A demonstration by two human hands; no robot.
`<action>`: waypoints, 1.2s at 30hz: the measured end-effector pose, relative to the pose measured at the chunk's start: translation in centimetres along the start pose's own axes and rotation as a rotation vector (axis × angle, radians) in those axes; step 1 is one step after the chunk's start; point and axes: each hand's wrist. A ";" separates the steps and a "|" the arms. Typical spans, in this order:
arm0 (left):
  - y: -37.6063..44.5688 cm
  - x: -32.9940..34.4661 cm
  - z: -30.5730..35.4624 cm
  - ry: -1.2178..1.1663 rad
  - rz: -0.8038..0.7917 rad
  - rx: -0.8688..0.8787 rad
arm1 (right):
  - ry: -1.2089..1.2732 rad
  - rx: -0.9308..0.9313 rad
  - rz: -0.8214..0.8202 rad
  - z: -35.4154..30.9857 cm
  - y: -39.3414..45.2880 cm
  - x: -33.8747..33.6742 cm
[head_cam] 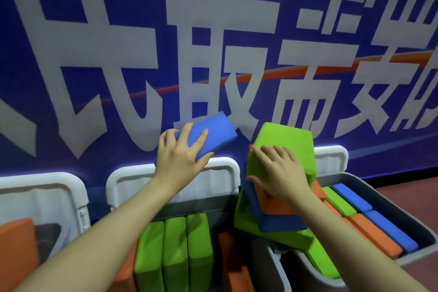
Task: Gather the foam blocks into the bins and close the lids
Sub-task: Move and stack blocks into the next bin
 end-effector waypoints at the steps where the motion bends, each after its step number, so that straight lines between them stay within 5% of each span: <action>1: -0.6 0.6 0.3 0.019 -0.014 -0.017 | -0.035 0.002 -0.027 0.1 -0.2 0.3; 9: -2.7 2.5 3.5 0.124 -0.002 -0.130 | -0.162 -0.042 -0.085 0.3 -0.2 1.4; 25: -4.4 -3.7 -3.2 0.265 0.107 -0.358 | 0.157 -0.242 0.466 -8.1 6.1 -2.4; 31: -10.2 -5.2 -6.4 0.268 0.048 -0.466 | 0.268 -0.222 0.359 -14.5 4.8 -0.8; 36: -15.2 -5.8 -6.7 0.201 -0.109 -0.640 | 0.350 -0.108 0.115 -19.8 1.8 0.7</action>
Point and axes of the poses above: each hand's wrist, its own y-axis towards the middle knuckle, its own x-axis out of the palm, z = x × y, and after that the axes turned 2 degrees about -z, right-handed
